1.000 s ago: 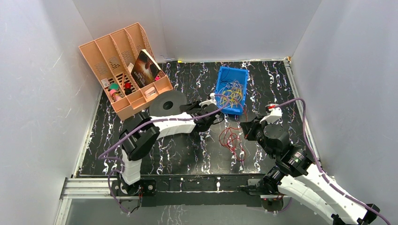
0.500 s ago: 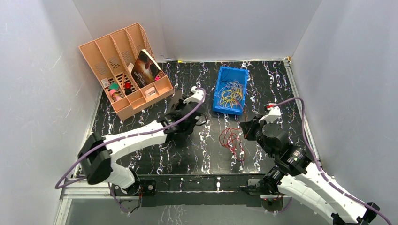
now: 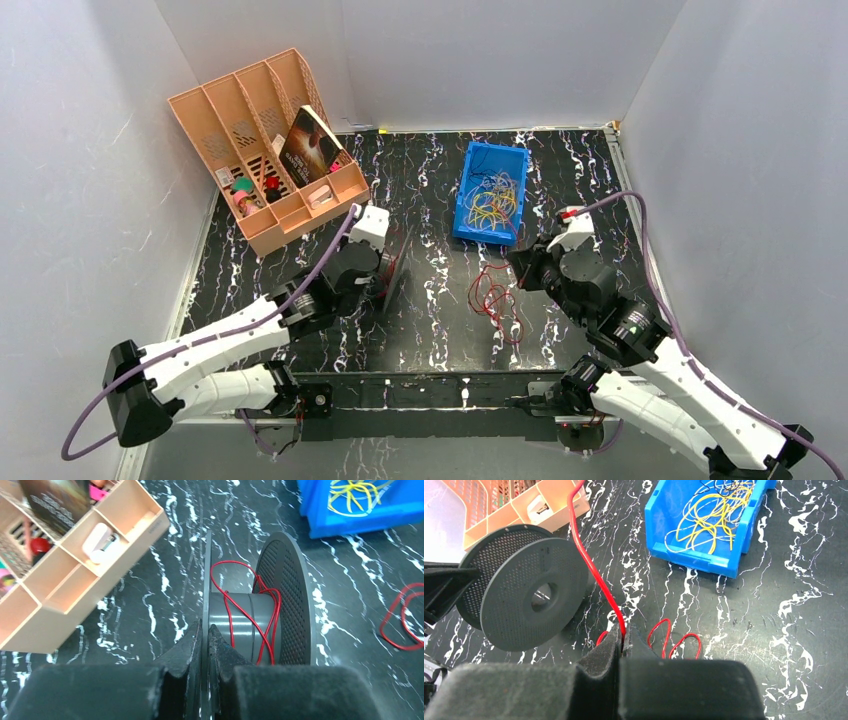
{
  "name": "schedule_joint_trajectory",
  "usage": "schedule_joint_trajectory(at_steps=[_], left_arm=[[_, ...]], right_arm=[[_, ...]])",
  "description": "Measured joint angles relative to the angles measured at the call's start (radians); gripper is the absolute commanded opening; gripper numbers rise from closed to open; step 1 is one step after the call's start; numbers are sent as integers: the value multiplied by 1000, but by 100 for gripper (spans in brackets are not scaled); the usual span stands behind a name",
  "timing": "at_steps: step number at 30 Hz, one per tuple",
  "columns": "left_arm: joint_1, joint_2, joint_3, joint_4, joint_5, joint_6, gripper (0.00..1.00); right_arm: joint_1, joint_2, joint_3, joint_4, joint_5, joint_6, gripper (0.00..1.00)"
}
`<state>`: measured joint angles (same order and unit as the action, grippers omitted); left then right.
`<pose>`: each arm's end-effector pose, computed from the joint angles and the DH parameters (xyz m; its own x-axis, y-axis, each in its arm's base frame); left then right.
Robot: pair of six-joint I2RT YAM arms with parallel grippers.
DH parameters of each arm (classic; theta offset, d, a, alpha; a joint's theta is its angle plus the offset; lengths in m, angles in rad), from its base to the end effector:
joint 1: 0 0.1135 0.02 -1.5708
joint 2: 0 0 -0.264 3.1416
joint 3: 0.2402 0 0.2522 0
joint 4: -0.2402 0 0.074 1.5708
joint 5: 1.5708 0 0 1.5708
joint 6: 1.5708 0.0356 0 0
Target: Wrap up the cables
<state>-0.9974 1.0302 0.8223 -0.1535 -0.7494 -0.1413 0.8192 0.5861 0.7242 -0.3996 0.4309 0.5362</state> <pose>0.1450 -0.1799 0.3126 -0.2278 0.1628 -0.9600 0.2397 0.9650 0.1067 0.1045 0.0901 0.3252 -0.3501 0.3052 -0.8856 -0.2436 0.8832 0.4007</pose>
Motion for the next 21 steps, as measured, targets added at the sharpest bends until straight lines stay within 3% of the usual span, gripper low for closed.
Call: schedule_joint_trajectory(at_steps=[11, 21], left_arm=[[0, -71, -63, 5, 210, -101, 0], [0, -72, -82, 32, 303, -146, 0]], right_arm=[[0, 85, 72, -38, -76, -49, 0], [0, 137, 101, -57, -178, -101, 0]])
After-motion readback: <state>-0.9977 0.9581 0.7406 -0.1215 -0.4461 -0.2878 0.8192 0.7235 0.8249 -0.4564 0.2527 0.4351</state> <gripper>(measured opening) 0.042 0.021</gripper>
